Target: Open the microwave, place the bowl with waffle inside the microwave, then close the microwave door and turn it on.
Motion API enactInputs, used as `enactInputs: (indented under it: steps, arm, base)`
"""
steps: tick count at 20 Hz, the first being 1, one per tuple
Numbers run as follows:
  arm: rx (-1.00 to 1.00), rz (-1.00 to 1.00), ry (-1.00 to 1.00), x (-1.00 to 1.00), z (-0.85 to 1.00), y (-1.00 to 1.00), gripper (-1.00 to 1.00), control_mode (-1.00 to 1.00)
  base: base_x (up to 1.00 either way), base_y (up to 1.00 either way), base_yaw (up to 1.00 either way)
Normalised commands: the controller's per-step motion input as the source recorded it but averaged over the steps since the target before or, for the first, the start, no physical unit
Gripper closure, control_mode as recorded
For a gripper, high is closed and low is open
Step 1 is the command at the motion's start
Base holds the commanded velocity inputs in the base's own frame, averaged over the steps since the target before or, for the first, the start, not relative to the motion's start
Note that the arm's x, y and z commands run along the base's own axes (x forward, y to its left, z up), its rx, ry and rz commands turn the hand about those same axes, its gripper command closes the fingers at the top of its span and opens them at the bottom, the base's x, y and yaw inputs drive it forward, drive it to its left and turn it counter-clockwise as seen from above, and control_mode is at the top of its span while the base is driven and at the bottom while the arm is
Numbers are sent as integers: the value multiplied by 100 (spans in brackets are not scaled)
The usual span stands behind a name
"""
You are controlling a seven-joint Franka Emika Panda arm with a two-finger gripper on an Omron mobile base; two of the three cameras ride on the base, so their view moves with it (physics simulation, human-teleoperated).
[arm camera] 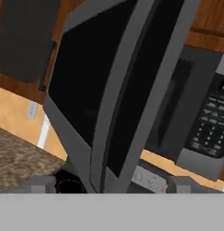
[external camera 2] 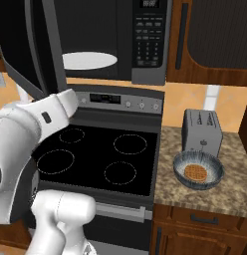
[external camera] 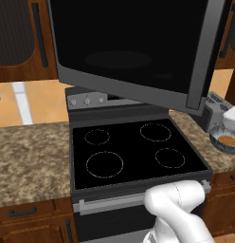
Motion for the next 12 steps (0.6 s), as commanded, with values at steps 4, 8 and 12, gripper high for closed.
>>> enactInputs:
  steps: [4, 8, 12]
  arm:
    - [49, 22, 22, 27, 0, -97, -100, -100]
    - [51, 21, 39, 85, 0, -48, -100, -100]
    - [35, 11, 61, 100, 0, -5, -100, -100]
  base:
    - [0, 0, 0]
    - [0, 0, 0]
    - [0, 0, 0]
